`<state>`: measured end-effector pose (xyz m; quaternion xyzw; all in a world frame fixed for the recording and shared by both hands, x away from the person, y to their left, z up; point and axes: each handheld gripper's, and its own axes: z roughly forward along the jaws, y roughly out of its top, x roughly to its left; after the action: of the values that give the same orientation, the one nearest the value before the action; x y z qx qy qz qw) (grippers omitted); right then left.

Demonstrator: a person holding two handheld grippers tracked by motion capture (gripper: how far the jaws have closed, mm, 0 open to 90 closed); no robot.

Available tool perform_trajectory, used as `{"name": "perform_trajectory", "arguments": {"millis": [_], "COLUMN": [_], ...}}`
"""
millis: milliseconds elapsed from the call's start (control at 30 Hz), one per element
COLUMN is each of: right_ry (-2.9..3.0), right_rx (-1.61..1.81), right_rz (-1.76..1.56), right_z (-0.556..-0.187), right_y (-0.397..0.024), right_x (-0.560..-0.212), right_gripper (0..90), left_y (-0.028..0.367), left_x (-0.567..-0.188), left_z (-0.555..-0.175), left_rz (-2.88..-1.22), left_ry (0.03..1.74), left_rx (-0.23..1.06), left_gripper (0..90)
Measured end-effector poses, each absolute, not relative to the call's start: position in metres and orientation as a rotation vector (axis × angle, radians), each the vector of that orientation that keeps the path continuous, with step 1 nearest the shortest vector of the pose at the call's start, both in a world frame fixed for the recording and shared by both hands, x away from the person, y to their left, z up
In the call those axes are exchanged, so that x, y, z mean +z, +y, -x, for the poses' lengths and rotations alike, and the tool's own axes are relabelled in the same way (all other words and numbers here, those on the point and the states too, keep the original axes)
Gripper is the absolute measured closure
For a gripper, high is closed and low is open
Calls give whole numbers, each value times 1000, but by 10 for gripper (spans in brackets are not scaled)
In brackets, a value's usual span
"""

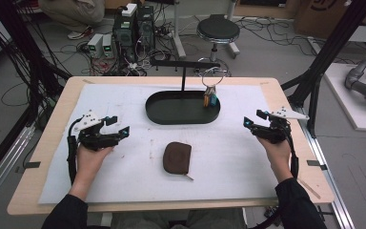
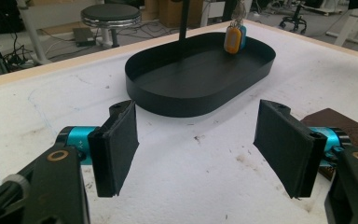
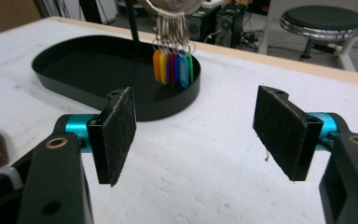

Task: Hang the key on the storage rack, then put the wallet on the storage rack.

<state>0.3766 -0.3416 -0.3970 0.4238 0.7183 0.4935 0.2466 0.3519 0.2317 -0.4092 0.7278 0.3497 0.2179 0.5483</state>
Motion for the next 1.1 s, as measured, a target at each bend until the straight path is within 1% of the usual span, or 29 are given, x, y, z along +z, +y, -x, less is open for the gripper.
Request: {"name": "perform_trajectory", "arguments": {"millis": [200,433,1100], "right_ry": [1969,1974,1977], "right_rx": [1315,1308,1282], "right_rz": [-1215,-1218,-1253], "right_z": [-379,-380,-383], "right_y": [-350,-349,-358], "right_x": [-410,-412,-420], "right_gripper": [276,267,253], "left_y": [228,226,214], "left_x": [-408,-406,-406], "left_z": [-352,-350,-351], "left_rz": [-1737,-1746,-1759], "left_ry": [816,803,771], "left_rx": [529,549,520], "left_gripper": [296,295,296]}}
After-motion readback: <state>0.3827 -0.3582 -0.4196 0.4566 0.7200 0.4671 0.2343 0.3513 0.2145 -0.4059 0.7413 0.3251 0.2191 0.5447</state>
